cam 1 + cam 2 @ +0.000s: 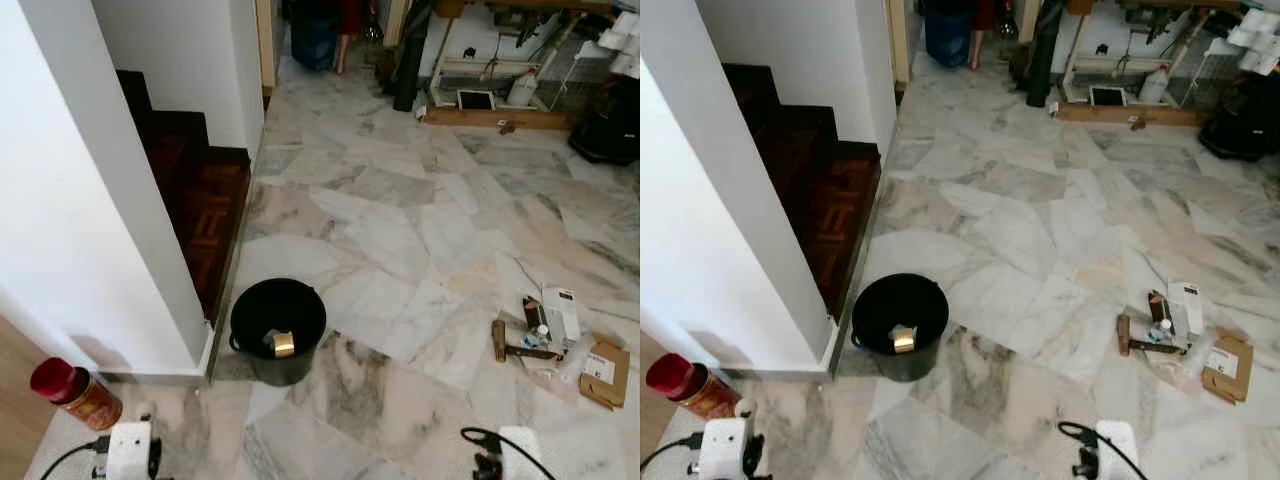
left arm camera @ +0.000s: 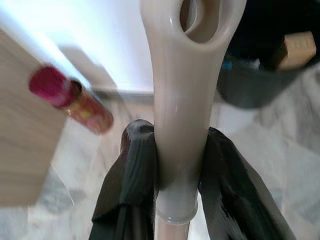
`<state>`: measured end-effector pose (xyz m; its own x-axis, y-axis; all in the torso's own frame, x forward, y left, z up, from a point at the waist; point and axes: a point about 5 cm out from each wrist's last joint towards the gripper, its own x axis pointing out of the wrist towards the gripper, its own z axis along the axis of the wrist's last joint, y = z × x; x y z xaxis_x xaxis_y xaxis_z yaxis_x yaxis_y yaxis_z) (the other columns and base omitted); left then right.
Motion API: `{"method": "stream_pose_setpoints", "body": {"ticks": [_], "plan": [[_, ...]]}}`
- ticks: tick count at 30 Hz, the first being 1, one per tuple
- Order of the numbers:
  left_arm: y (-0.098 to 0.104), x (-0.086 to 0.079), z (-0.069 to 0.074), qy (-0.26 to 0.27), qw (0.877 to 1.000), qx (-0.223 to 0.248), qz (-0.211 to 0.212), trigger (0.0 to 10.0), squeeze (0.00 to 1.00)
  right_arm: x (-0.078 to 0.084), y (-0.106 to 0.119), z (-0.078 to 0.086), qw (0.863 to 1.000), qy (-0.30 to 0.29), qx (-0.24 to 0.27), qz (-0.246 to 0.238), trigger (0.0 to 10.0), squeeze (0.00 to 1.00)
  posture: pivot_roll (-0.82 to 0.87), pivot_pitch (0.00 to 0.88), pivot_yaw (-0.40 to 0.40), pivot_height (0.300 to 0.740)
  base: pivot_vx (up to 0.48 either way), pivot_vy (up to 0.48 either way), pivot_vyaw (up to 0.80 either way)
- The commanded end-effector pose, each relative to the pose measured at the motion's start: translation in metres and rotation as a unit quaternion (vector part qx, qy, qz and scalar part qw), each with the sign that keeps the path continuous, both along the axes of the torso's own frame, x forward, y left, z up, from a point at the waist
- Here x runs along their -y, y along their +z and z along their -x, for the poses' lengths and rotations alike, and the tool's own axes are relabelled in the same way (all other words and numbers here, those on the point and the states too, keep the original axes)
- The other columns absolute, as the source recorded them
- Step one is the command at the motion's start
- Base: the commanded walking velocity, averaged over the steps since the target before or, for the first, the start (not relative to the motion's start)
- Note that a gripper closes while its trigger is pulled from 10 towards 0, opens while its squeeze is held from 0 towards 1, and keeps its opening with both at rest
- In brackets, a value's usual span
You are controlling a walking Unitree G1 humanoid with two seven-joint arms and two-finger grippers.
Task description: Sweep floor
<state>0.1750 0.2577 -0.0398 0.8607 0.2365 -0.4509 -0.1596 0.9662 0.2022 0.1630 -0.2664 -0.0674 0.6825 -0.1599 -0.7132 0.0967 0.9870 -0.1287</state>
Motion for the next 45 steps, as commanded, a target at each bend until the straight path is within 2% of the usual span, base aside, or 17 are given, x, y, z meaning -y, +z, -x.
{"method": "stream_pose_setpoints", "body": {"ticks": [1,8,13,16,18,23,29,41,45], "plan": [[0.018,-0.004,-0.012,-0.004,0.998,0.059,-0.015,10.0,0.00,0.012,0.019,-0.019,0.996,0.026,0.060,0.053,10.0,0.00,0.07,0.000,-0.054,0.740,0.000,0.000,0.00],[0.049,0.004,-0.024,-0.018,0.990,0.134,-0.026,10.0,0.00,0.019,0.057,-0.051,0.978,0.029,0.180,0.106,10.0,0.00,0.06,0.000,-0.058,0.740,0.000,0.000,0.00],[0.064,0.014,-0.032,-0.024,0.987,0.161,-0.020,10.0,0.00,0.011,0.071,-0.065,0.967,0.012,0.234,0.105,10.0,0.00,0.06,0.006,-0.056,0.740,0.000,0.000,0.00],[0.068,0.018,-0.034,-0.027,0.985,0.167,-0.017,10.0,0.00,0.007,0.075,-0.069,0.964,0.006,0.247,0.103,10.0,0.00,0.06,0.006,-0.056,0.740,0.000,0.000,0.00],[0.078,0.024,-0.040,-0.031,0.982,0.184,-0.015,10.0,0.00,0.001,0.085,-0.078,0.954,-0.003,0.284,0.099,10.0,0.00,0.07,0.013,-0.051,0.740,0.000,0.000,0.00],[0.096,0.030,-0.048,-0.040,0.976,0.212,-0.017,10.0,0.00,-0.004,0.104,-0.090,0.936,-0.019,0.338,0.099,10.0,0.00,0.07,0.023,-0.047,0.740,0.000,0.000,0.00],[0.112,0.035,-0.058,-0.044,0.971,0.236,-0.016,10.0,0.00,-0.006,0.116,-0.099,0.927,-0.023,0.362,0.097,10.0,0.00,0.07,0.031,-0.045,0.740,0.000,0.000,0.00],[0.134,0.045,-0.071,-0.047,0.959,0.280,0.004,10.0,0.00,-0.018,0.114,-0.105,0.928,-0.035,0.365,0.073,10.0,0.00,0.06,0.060,-0.043,0.740,0.000,0.000,0.00],[0.134,0.049,-0.075,-0.053,0.961,0.272,-0.009,10.0,0.00,-0.018,0.116,-0.109,0.925,-0.058,0.370,0.062,10.0,0.00,0.05,0.063,-0.030,0.740,0.000,0.000,0.00]]}}
